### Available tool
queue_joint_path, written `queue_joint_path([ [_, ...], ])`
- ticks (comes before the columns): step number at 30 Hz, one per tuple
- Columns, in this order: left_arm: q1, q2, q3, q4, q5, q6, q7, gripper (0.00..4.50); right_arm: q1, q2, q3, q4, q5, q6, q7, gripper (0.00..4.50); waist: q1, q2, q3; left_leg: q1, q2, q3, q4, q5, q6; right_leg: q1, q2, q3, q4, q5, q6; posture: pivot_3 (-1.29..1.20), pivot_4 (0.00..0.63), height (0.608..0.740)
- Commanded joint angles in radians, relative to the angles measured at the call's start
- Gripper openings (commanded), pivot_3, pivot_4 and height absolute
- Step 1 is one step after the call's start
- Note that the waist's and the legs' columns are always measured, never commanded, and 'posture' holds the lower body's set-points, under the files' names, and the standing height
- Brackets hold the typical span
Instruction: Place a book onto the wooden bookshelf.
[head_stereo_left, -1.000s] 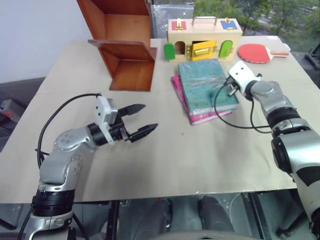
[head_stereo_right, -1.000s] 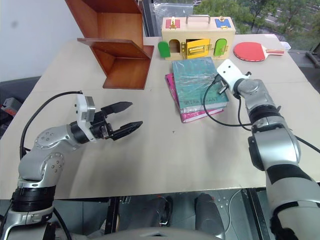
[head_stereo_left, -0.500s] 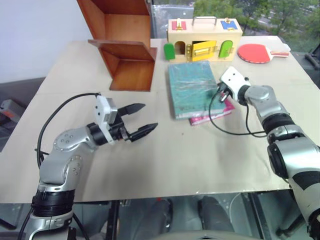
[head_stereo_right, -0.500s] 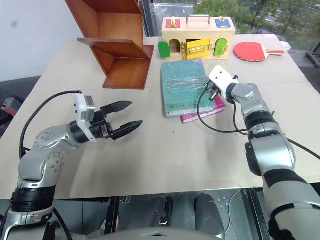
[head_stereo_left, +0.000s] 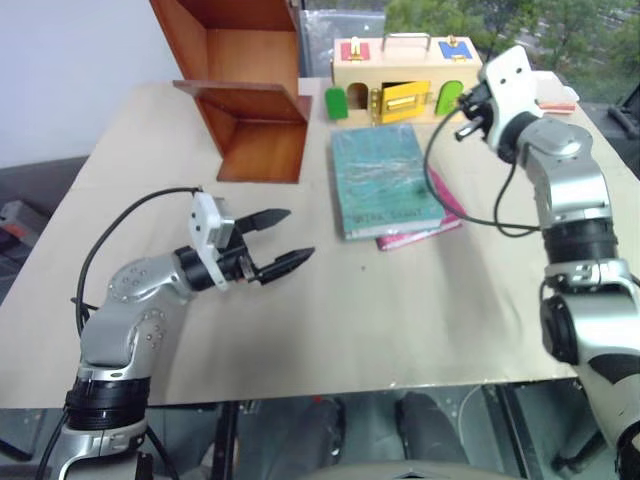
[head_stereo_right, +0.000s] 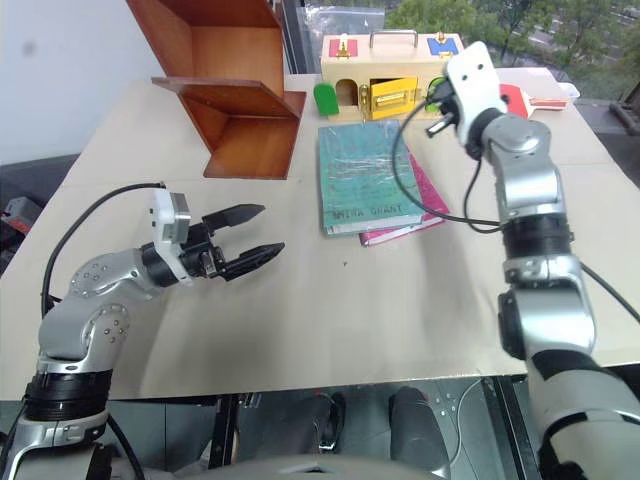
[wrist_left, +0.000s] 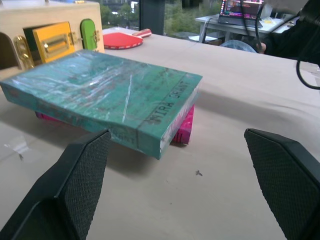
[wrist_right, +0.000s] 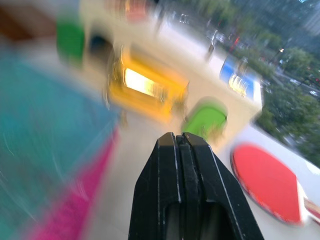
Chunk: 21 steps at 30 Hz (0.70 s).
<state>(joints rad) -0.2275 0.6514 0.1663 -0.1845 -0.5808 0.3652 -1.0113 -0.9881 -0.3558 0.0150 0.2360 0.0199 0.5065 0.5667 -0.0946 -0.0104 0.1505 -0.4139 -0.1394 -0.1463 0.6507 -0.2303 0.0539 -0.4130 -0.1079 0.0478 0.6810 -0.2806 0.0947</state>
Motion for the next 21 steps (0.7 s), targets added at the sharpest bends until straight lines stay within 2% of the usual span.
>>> queue_joint_path([
  [1, -0.006, 0.043, 0.032, 0.064, 0.021, -0.05, -0.048, 4.5, 0.06, 0.107, 0.164, -0.276, 0.055, 0.238, 0.026, 0.07, 0.0, 0.0, 0.0, 0.0, 0.001, 0.0, 0.0, 0.0, 0.0, 0.0, 0.001, 0.0, 0.0, 0.001, -0.001, 0.0, 0.15, 0.74],
  [4, -0.003, 0.062, 0.041, 0.11, 0.035, -0.075, -0.066, 4.5, 0.069, 0.155, 0.233, -0.319, 0.035, 0.306, -0.008, 0.07, 0.009, 0.0, 0.0, -0.001, 0.002, 0.0, 0.0, 0.0, -0.002, -0.002, 0.002, 0.0, 0.0, 0.002, -0.003, 0.0, 0.15, 0.74],
  [7, 0.019, 0.09, 0.057, 0.16, 0.062, -0.114, -0.091, 4.5, 0.05, 0.259, 0.303, -0.304, 0.044, 0.389, -0.043, 0.07, 0.026, 0.0, 0.0, -0.001, 0.001, 0.0, 0.001, 0.0, -0.001, -0.001, 0.005, -0.001, -0.001, 0.004, -0.005, 0.0, 0.15, 0.74],
  [9, 0.017, 0.096, 0.058, 0.174, 0.065, -0.126, -0.095, 4.5, 0.045, 0.278, 0.36, -0.293, 0.027, 0.432, -0.046, 0.07, 0.033, 0.0, 0.0, 0.0, 0.001, 0.0, 0.001, 0.001, -0.002, -0.001, 0.005, -0.002, 0.0, 0.004, -0.006, 0.0, 0.15, 0.74],
  [12, 0.015, 0.093, 0.061, 0.176, 0.066, -0.132, -0.092, 4.5, 0.069, 0.25, 0.454, -0.285, -0.008, 0.444, -0.029, 0.07, 0.037, 0.0, 0.0, -0.001, 0.001, -0.001, 0.001, 0.001, -0.002, -0.001, 0.005, -0.003, 0.0, 0.004, -0.006, 0.0, 0.15, 0.74],
  [15, 0.034, 0.09, 0.064, 0.155, 0.061, -0.135, -0.087, 4.5, 0.1, 0.207, 0.492, -0.297, -0.021, 0.459, -0.024, 0.07, 0.039, -0.001, 0.0, -0.001, 0.001, -0.001, 0.001, 0.001, -0.002, -0.001, 0.005, -0.003, -0.001, 0.004, -0.006, 0.0, 0.15, 0.74],
  [21, 0.056, 0.087, 0.067, 0.125, 0.049, -0.127, -0.077, 4.5, 0.159, 0.15, 0.437, -0.417, 0.007, 0.573, -0.031, 0.07, 0.034, -0.001, 0.0, -0.001, 0.002, -0.001, 0.0, 0.001, -0.003, -0.002, 0.004, -0.002, 0.0, 0.004, -0.006, 0.0, 0.15, 0.74],
])
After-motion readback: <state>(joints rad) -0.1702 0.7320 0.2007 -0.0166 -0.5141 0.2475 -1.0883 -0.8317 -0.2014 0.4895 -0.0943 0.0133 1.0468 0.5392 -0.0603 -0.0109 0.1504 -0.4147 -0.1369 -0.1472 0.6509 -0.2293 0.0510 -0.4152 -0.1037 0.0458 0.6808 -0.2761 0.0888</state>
